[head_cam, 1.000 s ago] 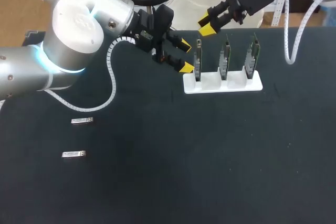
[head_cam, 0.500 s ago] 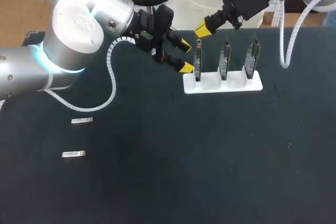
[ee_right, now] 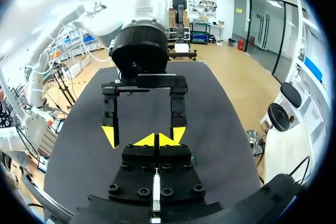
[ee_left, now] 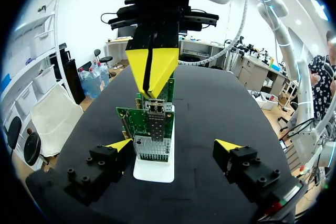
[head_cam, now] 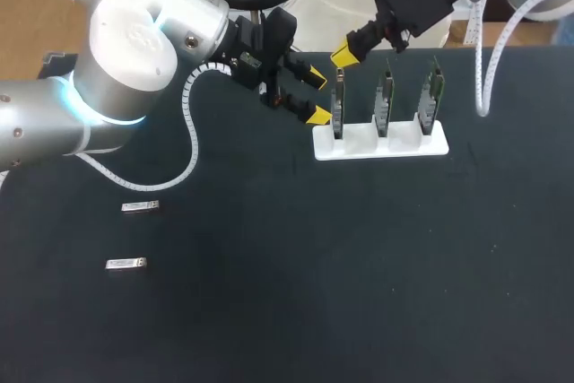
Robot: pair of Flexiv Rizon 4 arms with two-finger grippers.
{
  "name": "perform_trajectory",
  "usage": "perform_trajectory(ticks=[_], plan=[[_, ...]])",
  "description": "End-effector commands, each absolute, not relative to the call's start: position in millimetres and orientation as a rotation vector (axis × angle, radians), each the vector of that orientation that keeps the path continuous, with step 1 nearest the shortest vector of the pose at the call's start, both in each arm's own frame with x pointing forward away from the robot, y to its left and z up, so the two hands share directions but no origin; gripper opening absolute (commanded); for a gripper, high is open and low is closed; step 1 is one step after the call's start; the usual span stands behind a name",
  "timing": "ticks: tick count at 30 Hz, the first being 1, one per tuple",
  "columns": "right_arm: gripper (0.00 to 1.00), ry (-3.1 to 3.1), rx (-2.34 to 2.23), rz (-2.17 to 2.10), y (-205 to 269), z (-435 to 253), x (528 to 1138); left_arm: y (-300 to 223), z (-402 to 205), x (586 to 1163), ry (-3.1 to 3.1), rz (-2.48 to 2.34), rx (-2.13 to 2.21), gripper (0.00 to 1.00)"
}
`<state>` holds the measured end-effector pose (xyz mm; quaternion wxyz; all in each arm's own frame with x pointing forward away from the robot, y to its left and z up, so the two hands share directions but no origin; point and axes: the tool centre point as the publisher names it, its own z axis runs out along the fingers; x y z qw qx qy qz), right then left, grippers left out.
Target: Pick up the optical module with the left hand, and insert it into the network port with the right hand.
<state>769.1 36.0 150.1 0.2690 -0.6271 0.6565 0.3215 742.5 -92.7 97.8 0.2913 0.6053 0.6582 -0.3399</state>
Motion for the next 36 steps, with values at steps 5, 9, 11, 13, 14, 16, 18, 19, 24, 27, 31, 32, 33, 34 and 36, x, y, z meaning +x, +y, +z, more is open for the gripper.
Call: perform_trajectory(ticks=[5,9,11,13,14,16,18,19,24,27,31,32,33,34,36], plan=[[0.0,1.784,-1.696,0.857,35,144,770,-94,98,744,1.759,-0.907,1.618,1.0],[0.0,1.79,-1.7,0.851,35,143,769,-94,98,744,1.759,-0.907,1.618,1.0],[0.0,1.791,-1.702,0.849,35,143,769,-94,98,744,1.759,-0.907,1.618,1.0],[0.0,1.792,-1.703,0.846,35,143,769,-94,98,744,1.759,-0.907,1.618,1.0],[0.0,1.793,-1.703,0.847,35,143,769,-94,98,744,1.759,-0.907,1.618,1.0],[0.0,1.795,-1.703,0.846,35,142,768,-94,98,744,1.759,-0.907,1.618,1.0],[0.0,1.799,-1.702,0.846,34,141,768,-94,98,744,1.759,-0.907,1.618,1.0],[0.0,1.8,-1.702,0.846,34,141,768,-94,98,744,1.759,-0.907,1.618,1.0],[0.0,1.805,-1.705,0.84,34,139,767,-94,98,744,1.759,-0.907,1.618,1.0],[0.0,1.806,-1.707,0.838,33,138,766,-94,98,744,1.759,-0.907,1.618,1.0],[0.0,1.809,-1.705,0.839,33,136,766,-94,98,744,1.759,-0.907,1.618,1.0],[0.0,1.81,-1.705,0.84,33,136,766,-94,98,744,1.759,-0.907,1.618,1.0],[0.0,1.81,-1.705,0.841,33,136,766,-94,98,744,1.759,-0.907,1.618,1.0],[0.0,1.811,-1.704,0.841,33,136,766,-94,98,744,1.759,-0.907,1.618,1.0],[0.0,1.813,-1.705,0.842,33,135,766,-94,98,744,1.759,-0.907,1.618,1.0]])
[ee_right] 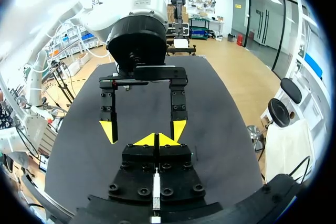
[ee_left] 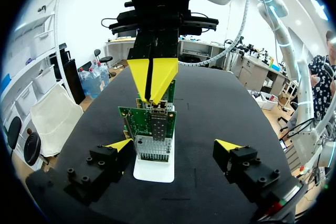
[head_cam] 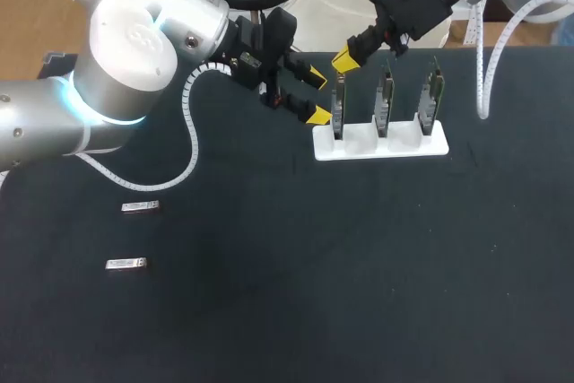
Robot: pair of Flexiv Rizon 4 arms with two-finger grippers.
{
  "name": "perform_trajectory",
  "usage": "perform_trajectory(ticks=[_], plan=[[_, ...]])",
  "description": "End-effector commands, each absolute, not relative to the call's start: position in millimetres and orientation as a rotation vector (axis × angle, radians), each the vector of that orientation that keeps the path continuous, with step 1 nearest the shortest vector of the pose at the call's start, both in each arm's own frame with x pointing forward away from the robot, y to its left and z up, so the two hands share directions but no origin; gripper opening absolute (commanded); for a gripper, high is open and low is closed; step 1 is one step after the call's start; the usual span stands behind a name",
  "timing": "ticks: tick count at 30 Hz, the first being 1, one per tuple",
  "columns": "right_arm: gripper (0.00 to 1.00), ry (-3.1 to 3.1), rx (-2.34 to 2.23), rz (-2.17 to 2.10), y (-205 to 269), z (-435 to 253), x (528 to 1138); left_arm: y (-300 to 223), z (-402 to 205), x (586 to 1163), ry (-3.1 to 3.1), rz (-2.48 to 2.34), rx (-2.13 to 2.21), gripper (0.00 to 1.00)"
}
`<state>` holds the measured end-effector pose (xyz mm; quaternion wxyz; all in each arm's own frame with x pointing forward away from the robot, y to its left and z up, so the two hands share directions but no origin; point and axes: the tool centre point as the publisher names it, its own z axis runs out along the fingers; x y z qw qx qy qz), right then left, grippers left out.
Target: Pick up the optical module with the left hand, and insert it into the network port with the right hand.
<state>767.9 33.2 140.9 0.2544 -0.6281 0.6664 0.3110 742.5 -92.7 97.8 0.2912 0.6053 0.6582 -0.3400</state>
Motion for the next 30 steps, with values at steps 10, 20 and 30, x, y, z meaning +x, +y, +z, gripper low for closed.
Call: perform_trajectory(ticks=[10,20,30], plan=[[0.0,1.819,-1.697,0.85,32,132,767,-94,98,744,1.759,-0.907,1.618,1.0],[0.0,1.823,-1.688,0.864,33,130,767,-94,98,744,1.759,-0.907,1.618,1.0],[0.0,1.784,-1.671,0.882,32,143,766,-94,98,744,1.759,-0.907,1.618,1.0]])
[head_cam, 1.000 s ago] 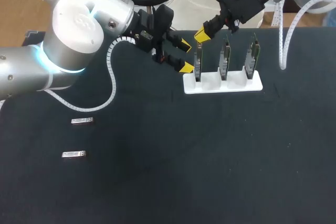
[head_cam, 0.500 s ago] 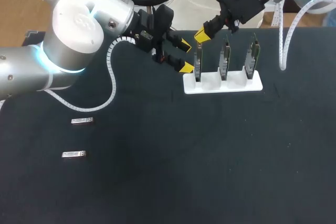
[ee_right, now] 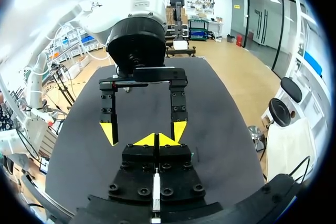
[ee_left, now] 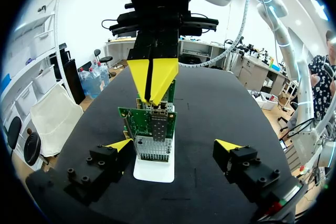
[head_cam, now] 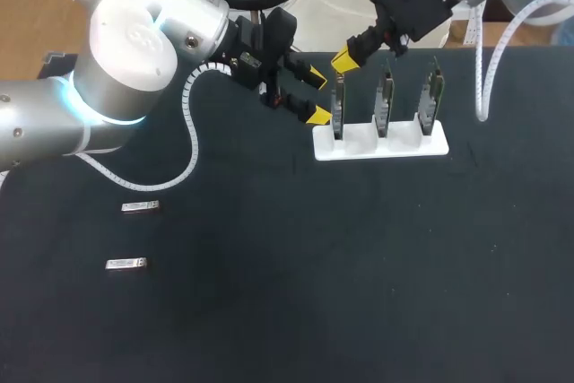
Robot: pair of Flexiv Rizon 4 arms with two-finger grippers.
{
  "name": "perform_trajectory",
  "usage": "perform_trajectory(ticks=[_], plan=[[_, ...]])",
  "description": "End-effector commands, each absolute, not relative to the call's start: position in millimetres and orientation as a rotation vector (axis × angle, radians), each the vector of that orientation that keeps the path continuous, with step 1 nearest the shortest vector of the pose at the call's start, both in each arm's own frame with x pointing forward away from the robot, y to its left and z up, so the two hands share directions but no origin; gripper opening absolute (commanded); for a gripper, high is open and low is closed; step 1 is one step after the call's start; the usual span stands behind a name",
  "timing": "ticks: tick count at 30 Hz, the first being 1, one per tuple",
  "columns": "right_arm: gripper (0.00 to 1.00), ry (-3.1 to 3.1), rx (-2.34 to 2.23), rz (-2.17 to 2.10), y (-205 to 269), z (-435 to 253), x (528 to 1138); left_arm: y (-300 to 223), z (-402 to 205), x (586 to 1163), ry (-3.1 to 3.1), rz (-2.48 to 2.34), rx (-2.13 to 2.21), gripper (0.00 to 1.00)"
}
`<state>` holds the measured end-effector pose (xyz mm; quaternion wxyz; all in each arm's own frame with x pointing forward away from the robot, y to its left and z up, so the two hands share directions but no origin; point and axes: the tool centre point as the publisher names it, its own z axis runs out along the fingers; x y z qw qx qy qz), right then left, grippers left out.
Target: Pick up the optical module with the left hand, and insert it into the network port with the right hand.
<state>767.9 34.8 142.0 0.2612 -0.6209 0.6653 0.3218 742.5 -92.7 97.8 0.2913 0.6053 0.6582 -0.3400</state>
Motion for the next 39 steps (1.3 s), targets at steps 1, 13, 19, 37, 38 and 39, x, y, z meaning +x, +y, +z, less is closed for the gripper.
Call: perform_trajectory(ticks=[1,13,19,37,38,39], plan=[[0.0,1.776,-1.667,0.886,32,146,766,-94,98,744,1.759,-0.907,1.618,1.0],[0.0,1.666,-1.643,0.932,26,179,761,-94,98,744,1.759,-0.907,1.618,1.0],[0.0,1.643,-1.664,0.943,6,183,758,-94,98,744,1.759,-0.907,1.618,1.0],[0.0,1.7,-1.723,0.946,-52,179,756,-94,98,744,1.759,-0.907,1.618,1.0],[0.0,1.704,-1.725,0.947,-54,178,755,-94,98,744,1.759,-0.907,1.618,1.0],[0.0,1.707,-1.727,0.948,-56,177,754,-94,98,744,1.759,-0.907,1.618,1.0]])
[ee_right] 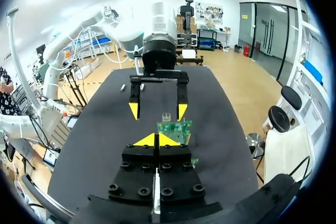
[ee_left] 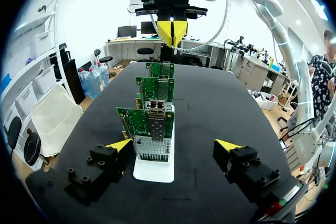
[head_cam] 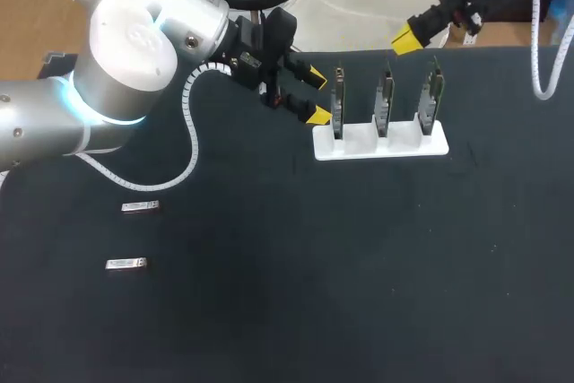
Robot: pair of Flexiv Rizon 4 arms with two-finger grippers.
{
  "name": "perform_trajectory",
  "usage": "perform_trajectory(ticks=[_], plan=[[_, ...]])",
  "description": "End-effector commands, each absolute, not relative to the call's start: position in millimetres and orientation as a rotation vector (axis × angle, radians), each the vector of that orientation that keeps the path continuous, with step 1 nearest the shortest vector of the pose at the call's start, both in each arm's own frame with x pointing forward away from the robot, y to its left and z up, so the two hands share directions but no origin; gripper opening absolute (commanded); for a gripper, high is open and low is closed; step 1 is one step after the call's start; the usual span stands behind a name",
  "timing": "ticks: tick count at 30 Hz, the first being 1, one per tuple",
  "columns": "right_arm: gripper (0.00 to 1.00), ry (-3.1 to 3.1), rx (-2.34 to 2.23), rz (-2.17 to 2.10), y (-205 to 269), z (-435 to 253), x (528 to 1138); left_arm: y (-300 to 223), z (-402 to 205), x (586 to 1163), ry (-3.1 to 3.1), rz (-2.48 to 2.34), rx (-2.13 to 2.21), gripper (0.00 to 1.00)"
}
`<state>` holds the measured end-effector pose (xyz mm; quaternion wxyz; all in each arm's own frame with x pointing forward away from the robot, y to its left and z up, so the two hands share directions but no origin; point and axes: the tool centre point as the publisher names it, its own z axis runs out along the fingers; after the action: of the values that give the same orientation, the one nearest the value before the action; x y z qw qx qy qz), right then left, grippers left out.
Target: Pick up the optical module with the left hand, and insert it into the network port with the right hand.
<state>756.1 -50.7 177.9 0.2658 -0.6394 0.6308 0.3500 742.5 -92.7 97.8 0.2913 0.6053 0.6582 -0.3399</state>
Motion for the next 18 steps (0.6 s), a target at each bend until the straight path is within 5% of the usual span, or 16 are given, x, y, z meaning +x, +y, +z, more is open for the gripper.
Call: perform_trajectory(ticks=[1,18], plan=[[0.0,1.711,-1.731,0.948,-57,176,754,-94,98,744,1.759,-0.907,1.618,1.0],[0.0,1.77,-1.733,0.958,-78,156,761,-94,98,744,1.759,-0.907,1.618,1.0]])
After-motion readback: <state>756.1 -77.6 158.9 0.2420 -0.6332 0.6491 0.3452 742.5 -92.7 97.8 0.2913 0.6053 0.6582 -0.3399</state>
